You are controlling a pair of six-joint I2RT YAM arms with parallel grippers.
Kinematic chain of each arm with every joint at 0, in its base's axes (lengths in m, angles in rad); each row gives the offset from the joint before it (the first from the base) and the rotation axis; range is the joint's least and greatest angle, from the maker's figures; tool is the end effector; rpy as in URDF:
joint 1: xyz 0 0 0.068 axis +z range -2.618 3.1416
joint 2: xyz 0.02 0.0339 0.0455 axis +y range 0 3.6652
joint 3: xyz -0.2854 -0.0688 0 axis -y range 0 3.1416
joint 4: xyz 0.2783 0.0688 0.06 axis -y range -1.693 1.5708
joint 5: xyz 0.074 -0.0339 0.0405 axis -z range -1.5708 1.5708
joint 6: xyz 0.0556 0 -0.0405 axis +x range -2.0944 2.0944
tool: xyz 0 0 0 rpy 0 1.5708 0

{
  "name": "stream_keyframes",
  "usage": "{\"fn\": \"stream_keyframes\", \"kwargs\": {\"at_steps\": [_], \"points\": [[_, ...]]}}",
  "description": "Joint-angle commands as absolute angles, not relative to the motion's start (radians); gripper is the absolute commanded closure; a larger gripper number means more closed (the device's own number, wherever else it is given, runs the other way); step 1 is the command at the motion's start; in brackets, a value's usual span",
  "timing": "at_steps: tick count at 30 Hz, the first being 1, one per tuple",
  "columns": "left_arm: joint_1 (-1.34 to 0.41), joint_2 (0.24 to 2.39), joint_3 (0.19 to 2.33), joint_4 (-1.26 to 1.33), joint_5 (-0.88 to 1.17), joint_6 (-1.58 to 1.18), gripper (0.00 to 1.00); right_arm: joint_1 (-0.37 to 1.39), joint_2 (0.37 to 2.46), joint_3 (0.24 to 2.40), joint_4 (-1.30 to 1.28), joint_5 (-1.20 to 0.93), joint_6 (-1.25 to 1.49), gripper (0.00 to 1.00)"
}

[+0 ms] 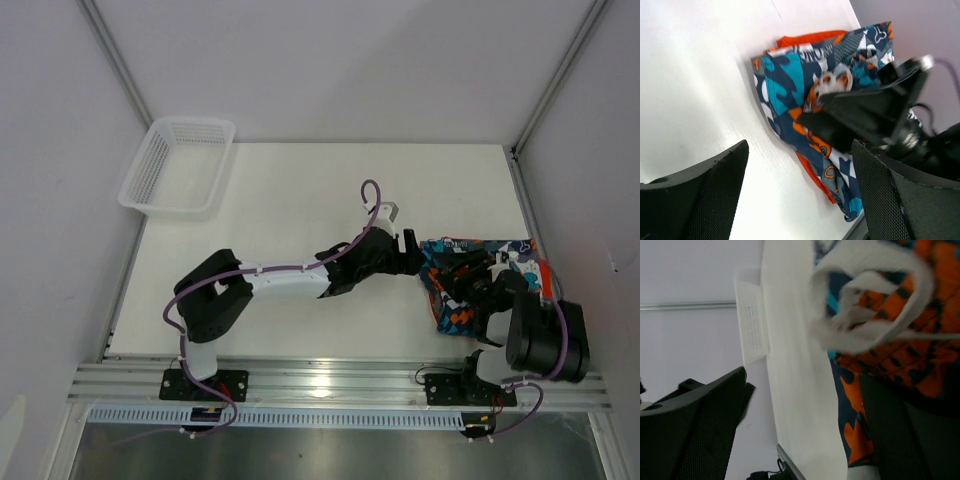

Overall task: Fold and stack the shorts
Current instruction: Neatly place the folded shorts to the corner

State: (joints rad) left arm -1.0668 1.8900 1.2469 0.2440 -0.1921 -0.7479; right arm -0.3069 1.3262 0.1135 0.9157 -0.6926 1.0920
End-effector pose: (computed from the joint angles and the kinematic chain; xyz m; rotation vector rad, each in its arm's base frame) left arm 0.2443 -0.4211 0.2156 0.2005 2.0910 -0.9716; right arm 0.2169 -0.0315 0.1166 0.8360 1.7823 1.1724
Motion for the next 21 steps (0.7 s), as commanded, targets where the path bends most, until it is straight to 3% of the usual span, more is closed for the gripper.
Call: {"fn": "stream_keyframes", "kwargs": {"at_steps": [1,6,11,14,18,21], "points": [[-1.052,1.81,1.215,0.282,-0.225,-0.726,0.14,-0.288,1.529,0.039,1.32,-0.643,1.117,0.07],[-1.043,1.805,1.203,0.278,-0.21,-0.732,0.14,-0.29,1.833,0.06,1.572,-0.682,1.175,0.07],[-1.042,1.802,1.21,0.265,-0.213,-0.718,0.14,-0.298,1.711,0.1,1.527,-0.696,1.195,0.06],[-1.042,1.807,1.215,0.265,-0.209,-0.716,0.14,-0.308,1.508,0.142,1.309,-0.703,1.148,0.05],[-1.042,1.838,1.241,0.268,-0.19,-0.715,0.14,-0.305,1.074,0.254,0.714,-0.62,0.97,0.01],[-1.043,1.867,1.261,0.273,-0.146,-0.713,0.14,-0.311,0.924,0.363,0.425,-0.574,0.835,0.01]]}}
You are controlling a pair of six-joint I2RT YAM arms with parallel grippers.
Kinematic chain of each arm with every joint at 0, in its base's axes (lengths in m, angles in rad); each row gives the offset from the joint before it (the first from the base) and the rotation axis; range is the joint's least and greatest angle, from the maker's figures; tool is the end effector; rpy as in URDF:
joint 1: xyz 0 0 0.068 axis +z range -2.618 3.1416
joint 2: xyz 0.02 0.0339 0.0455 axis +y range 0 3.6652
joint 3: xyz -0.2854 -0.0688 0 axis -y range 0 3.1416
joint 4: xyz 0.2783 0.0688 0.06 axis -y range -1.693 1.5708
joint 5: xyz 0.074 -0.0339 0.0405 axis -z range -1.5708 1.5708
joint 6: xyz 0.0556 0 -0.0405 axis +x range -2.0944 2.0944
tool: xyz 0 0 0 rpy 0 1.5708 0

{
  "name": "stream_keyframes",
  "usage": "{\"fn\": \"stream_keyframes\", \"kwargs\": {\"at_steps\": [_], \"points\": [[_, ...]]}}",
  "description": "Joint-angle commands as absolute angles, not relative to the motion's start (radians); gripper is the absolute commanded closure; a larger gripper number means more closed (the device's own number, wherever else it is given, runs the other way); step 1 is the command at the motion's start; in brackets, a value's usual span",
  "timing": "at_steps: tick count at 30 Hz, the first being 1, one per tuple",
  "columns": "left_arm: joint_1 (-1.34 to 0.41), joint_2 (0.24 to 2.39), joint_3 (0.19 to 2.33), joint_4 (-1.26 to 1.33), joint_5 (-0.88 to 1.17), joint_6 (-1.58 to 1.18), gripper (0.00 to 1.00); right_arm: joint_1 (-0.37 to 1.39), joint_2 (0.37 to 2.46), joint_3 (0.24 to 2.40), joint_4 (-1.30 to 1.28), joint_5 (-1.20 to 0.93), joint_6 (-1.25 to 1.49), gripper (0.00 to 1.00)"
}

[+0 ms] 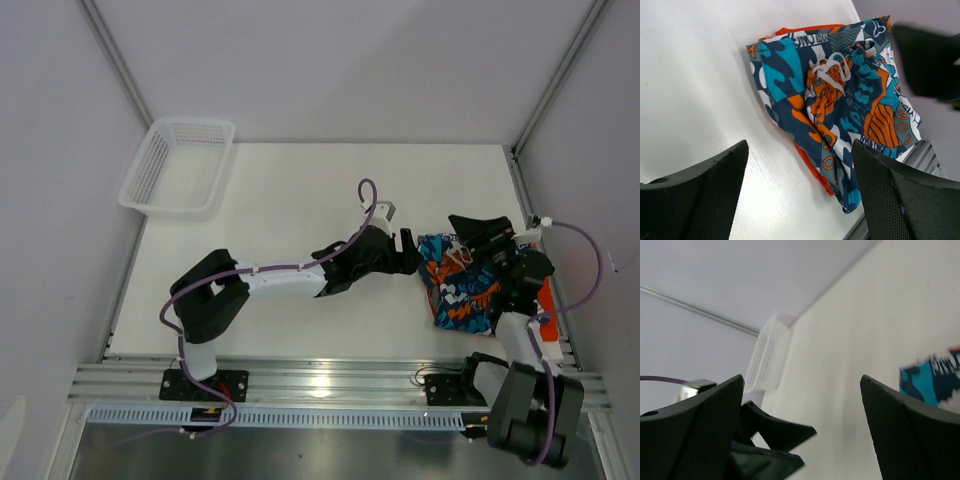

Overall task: Fold and stack the shorts
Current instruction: Neatly place the folded shorts to the corner

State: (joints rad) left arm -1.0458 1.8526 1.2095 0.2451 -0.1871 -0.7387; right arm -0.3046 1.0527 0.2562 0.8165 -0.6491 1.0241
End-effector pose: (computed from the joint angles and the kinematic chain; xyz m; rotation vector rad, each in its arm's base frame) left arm 0.2478 -0.4073 0.2189 0.1911 2.0871 -0.9586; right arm 0.2337 -0.0382 0.2068 0.5427 1.5655 1.0564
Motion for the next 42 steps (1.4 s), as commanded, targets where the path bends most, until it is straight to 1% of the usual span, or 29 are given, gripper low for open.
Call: {"fn": "stream_keyframes", "kwargs": {"at_steps": [1,3,4,5,6,7,8,9,11,12,13,14,15,16,17,19,20,22,25,26,29,31,33,36,40,42], "points": [[-1.045,1.888,1.273,0.279,-0.137,-0.715,0.14,-0.346,0.905,0.379,0.404,-0.584,0.828,0.01],[-1.055,1.907,1.302,0.285,-0.124,-0.715,0.15,-0.397,0.922,0.397,0.413,-0.665,0.847,0.01],[-1.06,1.916,1.307,0.285,-0.117,-0.712,0.15,-0.452,0.937,0.393,0.435,-0.695,0.856,0.01],[-1.071,1.934,1.319,0.287,-0.111,-0.697,0.15,-0.484,0.977,0.387,0.455,-0.742,0.865,0.01],[-1.077,1.946,1.354,0.287,-0.101,-0.686,0.16,-0.518,0.997,0.377,0.504,-0.767,0.891,0.03],[-1.083,1.959,1.367,0.287,-0.077,-0.657,0.18,-0.593,1.02,0.352,0.55,-0.794,0.914,0.06],[-1.094,1.983,1.38,0.279,-0.063,-0.644,0.19,-0.626,1.081,0.339,0.659,-0.825,0.943,0.09],[-1.097,1.996,1.425,0.276,-0.052,-0.635,0.19,-0.655,1.118,0.328,0.713,-0.877,0.998,0.13],[-1.104,2.016,1.448,0.297,-0.008,-0.609,0.21,-0.708,1.207,0.316,0.86,-0.916,1.043,0.19],[-1.108,2.031,1.457,0.302,0.021,-0.604,0.21,-0.721,1.303,0.316,0.906,-0.948,1.087,0.26],[-1.109,2.036,1.46,0.307,0.043,-0.597,0.23,-0.729,1.354,0.307,0.964,-0.962,1.116,0.29],[-1.114,2.046,1.462,0.333,0.06,-0.591,0.25,-0.736,1.402,0.293,1.102,-0.971,1.155,0.37],[-1.117,2.049,1.465,0.345,0.08,-0.586,0.27,-0.735,1.498,0.279,1.173,-0.976,1.228,0.38],[-1.124,2.052,1.468,0.354,0.109,-0.578,0.29,-0.735,1.543,0.256,1.239,-0.974,1.253,0.4],[-1.129,2.056,1.47,0.373,0.121,-0.574,0.3,-0.735,1.587,0.25,1.318,-0.973,1.27,0.44],[-1.138,2.066,1.48,0.391,0.152,-0.558,0.32,-0.738,1.705,0.232,1.414,-0.963,1.313,0.48],[-1.147,2.071,1.485,0.396,0.17,-0.555,0.33,-0.738,1.742,0.221,1.461,-0.956,1.318,0.52],[-1.158,2.085,1.483,0.414,0.186,-0.555,0.35,-0.745,1.833,0.215,1.476,-0.914,1.296,0.56],[-1.163,2.108,1.485,0.445,0.242,-0.56,0.37,-0.759,1.94,0.192,1.512,-0.867,1.282,0.56],[-1.164,2.114,1.479,0.451,0.264,-0.56,0.37,-0.759,1.959,0.192,1.561,-0.867,1.292,0.55],[-1.164,2.129,1.477,0.466,0.282,-0.56,0.39,-0.759,1.95,0.195,1.565,-0.88,1.296,0.54],[-1.164,2.138,1.476,0.479,0.301,-0.561,0.4,-0.761,1.901,0.187,1.548,-0.885,1.298,0.52],[-1.164,2.144,1.48,0.491,0.34,-0.564,0.41,-0.761,1.813,0.187,1.514,-0.896,1.296,0.46],[-1.164,2.169,1.493,0.528,0.412,-0.59,0.46,-0.761,1.692,0.198,1.392,-0.908,1.26,0.42],[-1.164,2.191,1.453,0.616,0.469,-0.675,0.49,-0.759,1.56,0.219,1.179,-0.899,1.181,0.36],[-1.161,2.195,1.431,0.667,0.492,-0.754,0.49,-0.759,1.495,0.229,1.117,-0.89,1.142,0.29]]}}
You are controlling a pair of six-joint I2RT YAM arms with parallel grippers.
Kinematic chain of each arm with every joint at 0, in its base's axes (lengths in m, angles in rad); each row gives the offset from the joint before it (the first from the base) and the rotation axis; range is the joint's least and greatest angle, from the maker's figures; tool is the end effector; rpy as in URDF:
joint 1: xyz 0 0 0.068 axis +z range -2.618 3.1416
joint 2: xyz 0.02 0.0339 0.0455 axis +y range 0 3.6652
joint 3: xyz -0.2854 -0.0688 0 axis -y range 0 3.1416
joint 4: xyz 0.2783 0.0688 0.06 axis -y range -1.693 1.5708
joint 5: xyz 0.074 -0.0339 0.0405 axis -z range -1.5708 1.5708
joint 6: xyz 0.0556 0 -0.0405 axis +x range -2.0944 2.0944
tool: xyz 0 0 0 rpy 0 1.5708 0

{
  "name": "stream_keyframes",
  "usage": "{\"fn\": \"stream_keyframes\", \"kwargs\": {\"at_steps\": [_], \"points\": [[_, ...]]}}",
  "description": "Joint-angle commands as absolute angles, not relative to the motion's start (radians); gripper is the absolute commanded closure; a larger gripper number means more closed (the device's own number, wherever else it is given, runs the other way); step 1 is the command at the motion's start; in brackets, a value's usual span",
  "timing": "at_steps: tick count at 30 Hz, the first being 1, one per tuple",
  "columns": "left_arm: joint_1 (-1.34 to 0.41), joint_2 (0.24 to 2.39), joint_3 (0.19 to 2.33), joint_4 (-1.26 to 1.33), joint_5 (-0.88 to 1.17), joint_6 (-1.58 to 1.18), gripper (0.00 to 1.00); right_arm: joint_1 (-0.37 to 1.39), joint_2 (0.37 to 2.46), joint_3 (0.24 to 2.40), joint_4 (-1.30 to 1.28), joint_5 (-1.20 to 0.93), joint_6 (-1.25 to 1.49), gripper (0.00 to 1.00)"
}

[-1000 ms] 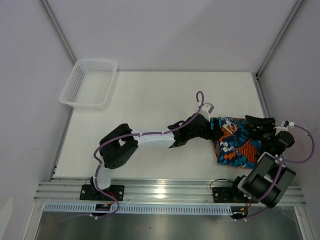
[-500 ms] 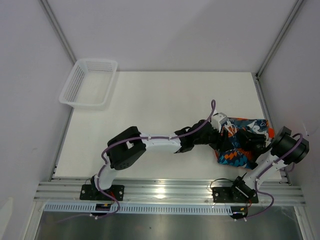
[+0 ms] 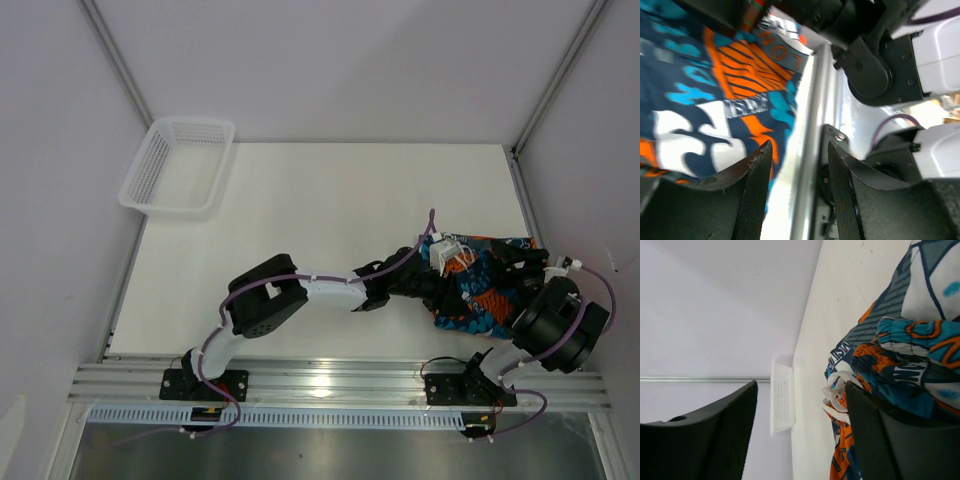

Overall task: Fold and stack the shorts
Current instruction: Neatly place the folded shorts to the corner

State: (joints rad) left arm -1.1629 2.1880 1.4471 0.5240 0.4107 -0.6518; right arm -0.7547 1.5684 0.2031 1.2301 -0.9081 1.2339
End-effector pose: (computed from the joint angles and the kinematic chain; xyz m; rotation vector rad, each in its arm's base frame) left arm 0.1990 -0.5165 0.1758 0.8606 1.9199 -1.5800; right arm 0.2064 -0.1339 0.1241 0.9940 1.4800 1.1175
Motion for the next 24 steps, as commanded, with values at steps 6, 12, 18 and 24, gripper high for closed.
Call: {"fn": "stream_keyframes", "kwargs": {"at_steps": [6,12,18,24], "points": [[-1.158,2.23,1.44,0.649,0.495,-0.871,0.5,-0.758,1.372,0.262,0.933,-0.868,1.074,0.21],[-1.131,2.359,1.4,0.778,0.538,-1.09,0.51,-0.759,1.261,0.285,0.789,-0.853,1.011,0.2],[-1.111,2.367,1.396,0.625,0.462,-1.104,0.45,-0.759,1.221,0.291,0.743,-0.856,0.999,0.19],[-1.115,2.202,1.341,0.562,0.413,-1.042,0.4,-0.758,1.207,0.307,0.716,-0.862,0.988,0.18]]}}
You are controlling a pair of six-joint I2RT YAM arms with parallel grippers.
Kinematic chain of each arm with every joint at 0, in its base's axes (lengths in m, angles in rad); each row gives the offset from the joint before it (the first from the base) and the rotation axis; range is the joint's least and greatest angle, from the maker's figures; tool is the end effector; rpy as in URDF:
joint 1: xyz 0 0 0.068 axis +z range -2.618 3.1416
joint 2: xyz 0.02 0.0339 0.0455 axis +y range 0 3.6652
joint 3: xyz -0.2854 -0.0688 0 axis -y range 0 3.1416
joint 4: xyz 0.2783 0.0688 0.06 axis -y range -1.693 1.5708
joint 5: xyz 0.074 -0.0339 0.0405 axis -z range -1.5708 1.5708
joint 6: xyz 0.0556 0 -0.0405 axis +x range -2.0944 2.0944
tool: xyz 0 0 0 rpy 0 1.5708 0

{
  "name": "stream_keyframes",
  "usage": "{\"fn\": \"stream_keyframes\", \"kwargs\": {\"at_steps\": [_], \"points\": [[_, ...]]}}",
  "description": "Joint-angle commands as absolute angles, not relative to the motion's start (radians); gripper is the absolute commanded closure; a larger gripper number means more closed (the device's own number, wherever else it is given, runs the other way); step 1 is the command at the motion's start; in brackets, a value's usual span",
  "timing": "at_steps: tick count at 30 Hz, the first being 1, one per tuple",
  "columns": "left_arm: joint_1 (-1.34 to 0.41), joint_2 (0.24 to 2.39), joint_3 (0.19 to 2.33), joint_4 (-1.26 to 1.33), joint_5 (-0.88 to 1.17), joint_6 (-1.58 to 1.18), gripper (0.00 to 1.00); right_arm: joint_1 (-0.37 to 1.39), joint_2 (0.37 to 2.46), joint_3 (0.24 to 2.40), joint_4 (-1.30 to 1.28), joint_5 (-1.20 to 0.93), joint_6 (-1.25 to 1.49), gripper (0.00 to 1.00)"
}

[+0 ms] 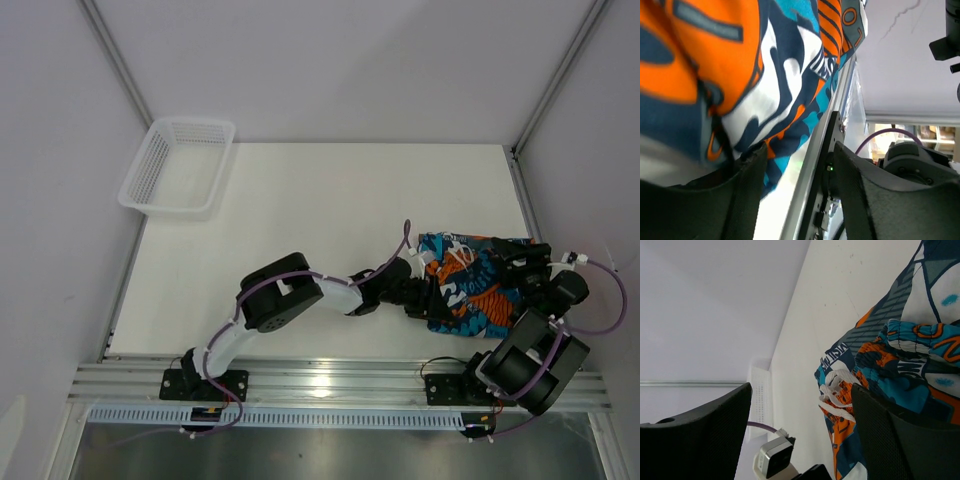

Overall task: Fold and stack the shorts
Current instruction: Neatly place the folded shorts to the corner

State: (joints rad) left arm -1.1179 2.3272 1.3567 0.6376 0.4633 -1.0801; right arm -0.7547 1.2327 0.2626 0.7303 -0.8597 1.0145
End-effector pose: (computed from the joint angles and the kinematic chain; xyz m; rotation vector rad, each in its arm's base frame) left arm 0.2137 -0.4960 0.0849 0.4405 2.3491 -1.7482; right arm 0.2032 -0.1332 0.1609 0.9378 1.5675 0.9561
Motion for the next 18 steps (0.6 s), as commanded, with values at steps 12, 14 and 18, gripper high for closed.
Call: {"fn": "stream_keyframes", "kwargs": {"at_steps": [12,14,18], "points": [[-1.115,1.945,1.303,0.431,0.365,-0.884,0.26,-0.698,1.135,0.388,0.577,-0.882,0.962,0.1],[-1.095,1.904,1.258,0.401,0.335,-0.856,0.26,-0.686,1.115,0.38,0.574,-0.887,0.977,0.08],[-1.033,1.803,1.171,0.309,0.235,-0.773,0.25,-0.6,1.104,0.364,0.626,-0.899,1.019,0.04]]}}
